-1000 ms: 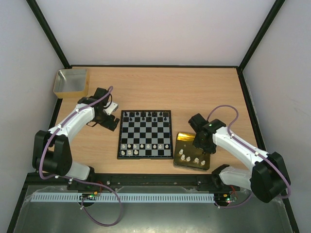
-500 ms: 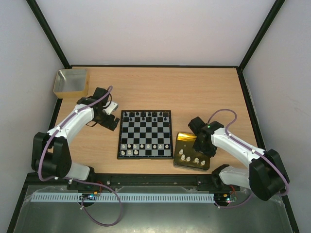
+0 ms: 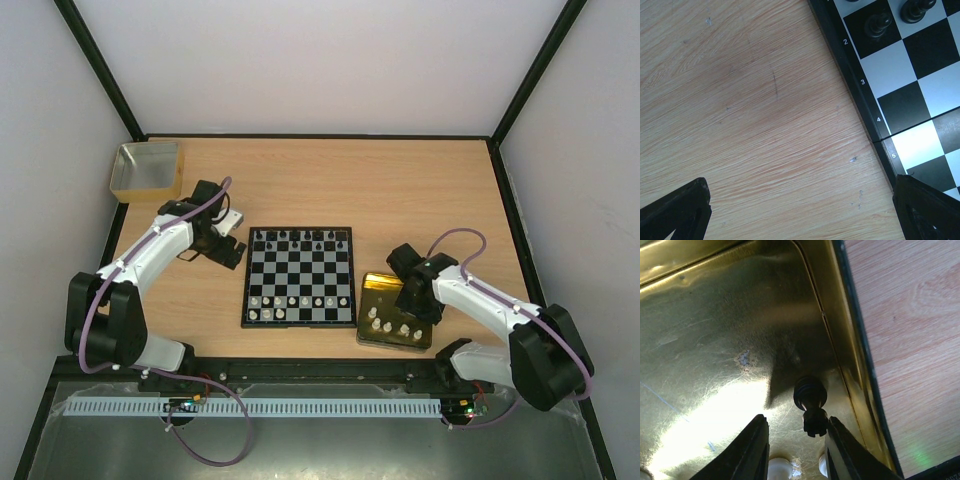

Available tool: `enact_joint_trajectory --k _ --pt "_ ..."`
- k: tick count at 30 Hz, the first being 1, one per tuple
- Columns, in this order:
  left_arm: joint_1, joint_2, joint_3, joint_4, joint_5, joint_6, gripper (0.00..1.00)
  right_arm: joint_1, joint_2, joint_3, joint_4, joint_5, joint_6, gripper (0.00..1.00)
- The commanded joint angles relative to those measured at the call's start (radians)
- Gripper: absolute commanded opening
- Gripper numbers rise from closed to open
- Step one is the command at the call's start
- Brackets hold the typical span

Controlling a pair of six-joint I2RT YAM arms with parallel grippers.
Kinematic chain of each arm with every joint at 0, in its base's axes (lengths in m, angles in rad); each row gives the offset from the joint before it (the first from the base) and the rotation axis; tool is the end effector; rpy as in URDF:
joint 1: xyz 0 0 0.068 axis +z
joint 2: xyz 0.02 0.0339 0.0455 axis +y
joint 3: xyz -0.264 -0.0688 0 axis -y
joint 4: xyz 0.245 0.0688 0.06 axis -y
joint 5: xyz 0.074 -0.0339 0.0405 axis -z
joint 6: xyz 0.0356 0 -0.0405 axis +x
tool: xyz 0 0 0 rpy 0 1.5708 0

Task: Set up the chess pieces on the board
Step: Pick up the chess piece from the storage box.

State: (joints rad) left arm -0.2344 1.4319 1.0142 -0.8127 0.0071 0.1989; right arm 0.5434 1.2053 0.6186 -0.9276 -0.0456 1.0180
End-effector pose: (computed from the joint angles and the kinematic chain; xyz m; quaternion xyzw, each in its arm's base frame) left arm 0.2609 -0.0626 0.2271 0.2124 0.9624 -0.0065 0.1693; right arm 0.1439 0.0888 0.1650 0.2343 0.9715 0.0361 0.0040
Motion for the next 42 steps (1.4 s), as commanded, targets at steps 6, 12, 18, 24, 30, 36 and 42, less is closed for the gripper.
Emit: enact_joint_trajectory --k 6,12,18,24,30,36,42 --pt "0.007 -0.012 -0.003 -0.006 0.008 0.005 0.99 -0.003 0.032 -0.01 0.045 0.046 -0.014 0.19" --pt "0.006 -0.01 -0.003 -0.006 0.005 0.004 0.99 -0.003 0.056 0.004 0.069 0.046 -0.035 0.09" --pt "0.006 -0.002 -0.003 -0.006 0.004 0.004 0.99 -0.003 0.07 0.031 0.092 0.028 -0.046 0.07" --pt "0.006 0.006 -0.003 -0.008 0.005 0.004 0.99 -0.003 0.094 0.067 0.111 -0.001 -0.068 0.08" --pt "0.006 0.004 -0.004 -0.008 0.005 0.005 0.99 -0.003 0.115 0.078 0.102 0.01 -0.088 0.25" --pt "0.006 0.005 -0.004 -0.008 0.005 0.005 0.99 -0.003 0.117 0.087 0.099 0.034 -0.087 0.27" --pt "0.006 0.008 -0.003 -0.008 0.005 0.004 0.99 -0.005 0.122 0.1 0.089 0.048 -0.094 0.25"
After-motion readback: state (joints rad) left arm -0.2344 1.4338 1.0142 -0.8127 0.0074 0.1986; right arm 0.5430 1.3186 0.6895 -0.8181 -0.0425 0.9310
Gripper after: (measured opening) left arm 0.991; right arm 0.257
